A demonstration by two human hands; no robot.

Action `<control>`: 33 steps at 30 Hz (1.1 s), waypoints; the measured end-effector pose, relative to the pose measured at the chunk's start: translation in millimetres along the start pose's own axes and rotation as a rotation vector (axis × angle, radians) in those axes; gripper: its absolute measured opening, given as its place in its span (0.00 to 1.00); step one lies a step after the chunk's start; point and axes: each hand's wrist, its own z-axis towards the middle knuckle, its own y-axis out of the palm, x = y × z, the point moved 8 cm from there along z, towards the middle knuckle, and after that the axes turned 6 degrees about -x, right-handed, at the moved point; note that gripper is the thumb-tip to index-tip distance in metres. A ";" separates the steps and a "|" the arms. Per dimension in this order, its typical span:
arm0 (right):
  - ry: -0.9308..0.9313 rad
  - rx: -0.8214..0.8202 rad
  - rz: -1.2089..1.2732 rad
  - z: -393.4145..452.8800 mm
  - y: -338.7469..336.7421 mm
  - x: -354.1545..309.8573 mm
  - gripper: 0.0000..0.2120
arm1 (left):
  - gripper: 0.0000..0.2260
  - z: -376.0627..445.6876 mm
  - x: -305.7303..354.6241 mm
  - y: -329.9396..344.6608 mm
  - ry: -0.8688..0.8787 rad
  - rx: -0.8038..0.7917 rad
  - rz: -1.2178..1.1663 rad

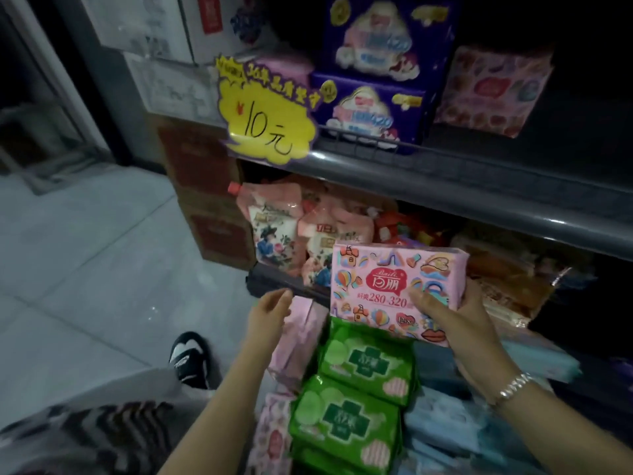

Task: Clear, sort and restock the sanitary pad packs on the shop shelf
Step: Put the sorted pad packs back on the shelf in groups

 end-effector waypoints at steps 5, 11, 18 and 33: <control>0.013 0.008 -0.065 14.1 10.4 20.5 0.50 | 0.23 31.3 -102.9 -15.9 -0.295 0.048 0.217; 0.063 0.008 -0.021 26.5 18.3 42.0 0.51 | 0.13 29.4 -147.7 -21.8 -0.411 0.161 0.101; 0.089 -0.003 0.002 30.0 19.7 49.1 0.56 | 0.14 30.5 -145.1 -35.2 -0.394 0.290 0.108; -0.063 0.059 0.164 -9.7 -9.0 -33.2 0.58 | 0.10 -32.9 85.0 -69.3 0.064 0.280 0.052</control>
